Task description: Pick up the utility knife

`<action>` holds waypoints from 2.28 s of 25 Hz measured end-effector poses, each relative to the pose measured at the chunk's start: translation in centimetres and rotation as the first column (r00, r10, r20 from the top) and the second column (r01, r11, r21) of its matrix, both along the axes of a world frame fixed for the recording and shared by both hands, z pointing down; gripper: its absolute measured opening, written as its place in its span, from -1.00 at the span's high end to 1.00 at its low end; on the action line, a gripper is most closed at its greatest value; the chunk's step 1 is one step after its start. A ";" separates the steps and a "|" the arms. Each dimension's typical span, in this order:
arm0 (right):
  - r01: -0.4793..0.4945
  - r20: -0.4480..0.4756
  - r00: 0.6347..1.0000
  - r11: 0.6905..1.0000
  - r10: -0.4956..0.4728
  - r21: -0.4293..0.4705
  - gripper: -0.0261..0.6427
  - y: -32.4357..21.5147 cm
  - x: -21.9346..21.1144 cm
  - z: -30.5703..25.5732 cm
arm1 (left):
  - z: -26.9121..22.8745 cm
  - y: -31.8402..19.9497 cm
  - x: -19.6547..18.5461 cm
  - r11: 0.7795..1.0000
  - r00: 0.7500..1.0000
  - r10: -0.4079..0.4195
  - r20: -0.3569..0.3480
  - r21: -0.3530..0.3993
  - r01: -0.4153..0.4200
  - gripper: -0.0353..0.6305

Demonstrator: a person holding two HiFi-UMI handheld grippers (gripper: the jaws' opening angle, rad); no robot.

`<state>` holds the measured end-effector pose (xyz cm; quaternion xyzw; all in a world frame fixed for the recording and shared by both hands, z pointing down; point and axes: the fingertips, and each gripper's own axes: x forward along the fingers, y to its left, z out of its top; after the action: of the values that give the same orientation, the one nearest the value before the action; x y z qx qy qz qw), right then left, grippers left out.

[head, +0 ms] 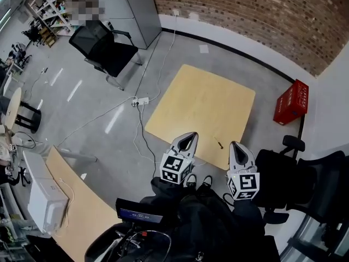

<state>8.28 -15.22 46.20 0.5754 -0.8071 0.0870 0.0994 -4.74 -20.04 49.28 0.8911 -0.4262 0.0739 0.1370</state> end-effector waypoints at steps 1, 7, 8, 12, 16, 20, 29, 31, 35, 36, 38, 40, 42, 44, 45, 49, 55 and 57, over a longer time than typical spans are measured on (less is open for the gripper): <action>0.007 0.004 1.000 1.000 -0.007 0.003 0.91 -0.2 0.1 -0.2 | -0.1 -0.1 0.1 1.000 1.000 -0.003 0.004 -0.005 0.003 0.90; 0.045 0.019 0.999 0.999 -0.044 -0.021 0.91 -1.1 0.9 1.2 | 1.5 -0.3 1.6 0.999 0.999 -0.011 0.032 -0.040 0.012 0.90; 0.049 0.020 0.999 0.998 -0.048 -0.037 0.91 -1.2 1.1 1.8 | 2.0 -0.2 1.9 0.998 0.999 -0.008 0.037 -0.054 0.010 0.90; 0.059 0.027 0.998 0.993 -0.057 -0.104 0.91 -1.4 1.4 4.9 | 4.7 0.2 2.2 0.993 0.998 -0.003 0.064 -0.115 0.010 0.90; 0.072 0.020 0.997 0.984 -0.070 -0.164 0.91 -1.4 1.3 7.7 | 7.4 0.3 1.7 0.985 0.996 -0.005 0.086 -0.170 0.020 0.90; 0.079 0.011 0.997 0.974 -0.078 -0.212 0.91 -1.6 1.3 10.3 | 9.8 0.3 1.5 0.977 0.995 -0.009 0.098 -0.213 0.029 0.90; 0.103 0.007 0.994 0.944 -0.106 -0.313 0.91 -0.9 0.8 14.5 | 14.3 1.4 1.1 0.950 0.991 0.002 0.135 -0.310 0.040 0.90; 0.108 0.008 0.994 0.937 -0.112 -0.332 0.91 -0.7 0.7 15.4 | 15.4 1.8 0.8 0.943 0.990 0.002 0.140 -0.331 0.045 0.90; 0.114 -0.002 0.992 0.917 -0.124 -0.382 0.91 0.0 0.4 18.0 | 17.7 2.8 0.2 0.926 0.988 0.008 0.156 -0.373 0.051 0.90; 0.119 -0.004 0.991 0.911 -0.131 -0.395 0.91 0.2 0.3 18.6 | 18.1 3.1 0.0 0.922 0.988 0.006 0.157 -0.382 0.055 0.90; 0.133 -0.008 0.989 0.898 -0.151 -0.420 0.91 0.4 0.1 19.9 | 18.9 3.6 -0.1 0.915 0.988 0.003 0.155 -0.398 0.060 0.90; 0.145 -0.012 0.986 0.885 -0.167 -0.442 0.91 0.4 0.0 21.3 | 20.0 4.0 -0.3 0.908 0.987 0.005 0.161 -0.415 0.063 0.90; 0.150 -0.014 0.984 0.874 -0.176 -0.462 0.91 0.3 -0.1 22.6 | 21.0 4.3 -0.5 0.900 0.986 0.006 0.167 -0.430 0.068 0.90; 0.152 -0.020 0.983 0.863 -0.184 -0.481 0.91 0.3 -0.2 23.8 | 21.6 4.6 -0.8 0.891 0.985 0.007 0.172 -0.449 0.072 0.90; 0.153 -0.025 0.982 0.857 -0.189 -0.491 0.91 0.3 -0.3 24.3 | 21.9 4.8 -1.0 0.885 0.985 0.007 0.175 -0.459 0.075 0.90; 0.154 -0.039 0.978 0.839 -0.204 -0.522 0.91 0.0 -0.4 26.1 | 23.0 5.4 -1.7 0.871 0.982 0.011 0.187 -0.484 0.082 0.90; 0.157 -0.061 0.972 0.818 -0.228 -0.553 0.91 -1.0 -0.5 28.3 | 24.7 6.2 -2.9 0.853 0.981 -0.002 0.195 -0.512 0.103 0.90; 0.160 -0.070 0.968 0.807 -0.241 -0.569 0.91 -1.4 -0.4 29.1 | 24.8 6.1 -3.2 0.847 0.981 -0.008 0.192 -0.521 0.109 0.90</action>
<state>7.90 -16.61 75.29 0.4372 -0.7936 0.2677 0.3278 -7.93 -13.91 74.09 0.7949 -0.4271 0.2655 0.3394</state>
